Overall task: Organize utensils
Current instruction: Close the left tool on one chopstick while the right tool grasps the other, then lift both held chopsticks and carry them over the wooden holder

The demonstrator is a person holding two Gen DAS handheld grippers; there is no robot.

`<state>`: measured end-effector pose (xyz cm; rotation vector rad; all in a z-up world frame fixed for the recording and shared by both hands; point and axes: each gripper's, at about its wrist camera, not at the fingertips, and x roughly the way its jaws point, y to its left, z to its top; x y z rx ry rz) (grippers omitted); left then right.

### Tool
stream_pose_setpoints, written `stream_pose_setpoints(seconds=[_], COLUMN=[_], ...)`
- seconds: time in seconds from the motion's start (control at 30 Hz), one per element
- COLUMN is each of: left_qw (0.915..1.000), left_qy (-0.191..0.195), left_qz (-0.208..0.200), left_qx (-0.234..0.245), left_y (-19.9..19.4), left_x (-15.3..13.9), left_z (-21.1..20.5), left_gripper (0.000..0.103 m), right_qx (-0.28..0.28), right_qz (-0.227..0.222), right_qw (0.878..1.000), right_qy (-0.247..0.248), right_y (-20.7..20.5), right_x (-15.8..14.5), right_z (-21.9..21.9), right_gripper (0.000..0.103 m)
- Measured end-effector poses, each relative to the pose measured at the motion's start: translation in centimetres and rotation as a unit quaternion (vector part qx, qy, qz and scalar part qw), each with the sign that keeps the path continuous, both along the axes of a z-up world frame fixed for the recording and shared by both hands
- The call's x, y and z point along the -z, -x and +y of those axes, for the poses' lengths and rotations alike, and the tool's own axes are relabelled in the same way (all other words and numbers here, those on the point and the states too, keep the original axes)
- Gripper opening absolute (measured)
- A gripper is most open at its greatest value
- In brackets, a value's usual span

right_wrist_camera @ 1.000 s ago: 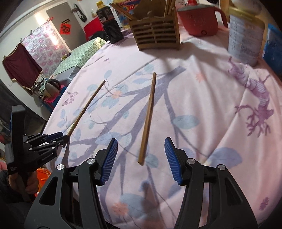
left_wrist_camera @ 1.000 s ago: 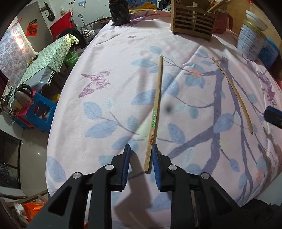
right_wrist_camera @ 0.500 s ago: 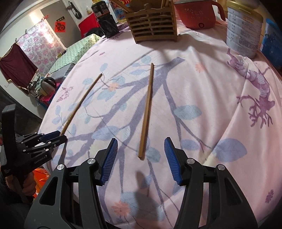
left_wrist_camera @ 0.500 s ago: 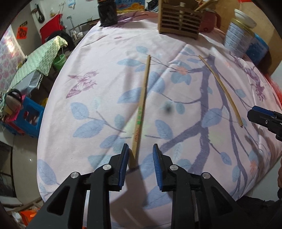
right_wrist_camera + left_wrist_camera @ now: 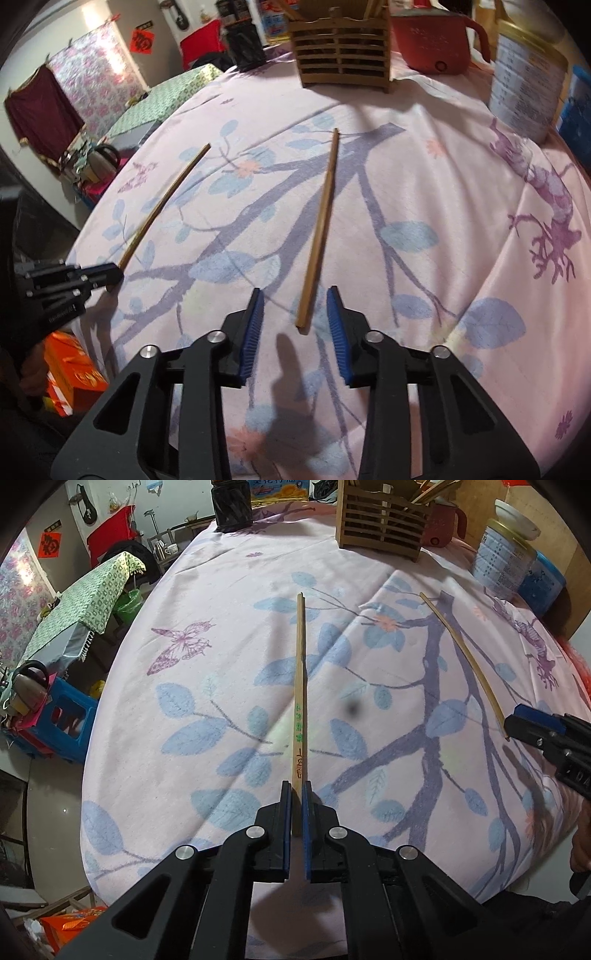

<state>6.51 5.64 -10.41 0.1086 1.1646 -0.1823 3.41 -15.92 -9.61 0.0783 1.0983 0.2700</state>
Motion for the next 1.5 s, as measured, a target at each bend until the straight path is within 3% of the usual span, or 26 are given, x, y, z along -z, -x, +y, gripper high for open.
stream_pose_setpoints(seconds=[0.13, 0.23, 0.43, 0.8, 1.13, 1.27, 1.5], left_qw=[1.0000, 1.0000, 0.9999, 0.9933, 0.9873, 0.9859, 0.9874], left_qy=[-0.001, 0.000, 0.003, 0.034, 0.060, 0.077, 0.076], left_qz=[-0.002, -0.003, -0.009, -0.109, -0.147, -0.147, -0.134], left_qx=[0.002, 0.001, -0.003, -0.016, 0.003, 0.023, 0.039], left_y=[0.1, 0.0, -0.3, -1.9, -1.8, -1.3, -1.6], left_x=[0.0, 0.0, -0.8, -10.8, -15.9, -16.9, -16.2], left_z=[0.0, 0.1, 0.2, 0.9, -0.2, -0.5, -0.6], left_gripper=[0.006, 0.006, 0.006, 0.006, 0.006, 0.006, 0.006], right_qx=[-0.020, -0.022, -0.005, 0.042, 0.059, 0.061, 0.082], right_qz=[-0.028, -0.032, -0.051, -0.162, -0.222, -0.226, -0.215], right_qw=[0.999, 0.999, 0.998, 0.986, 0.973, 0.972, 0.973], right_qy=[0.037, 0.030, 0.034, 0.011, -0.013, -0.010, -0.010], right_y=[1.2, 1.6, 1.9, 1.2, 2.3, 2.6, 3.1], right_x=[0.9, 1.0, -1.1, -10.9, -16.6, -16.9, -16.3], right_z=[0.8, 0.6, -0.4, -2.8, -3.1, -2.9, -2.8], right_gripper=[0.018, 0.008, 0.007, 0.006, 0.006, 0.006, 0.006])
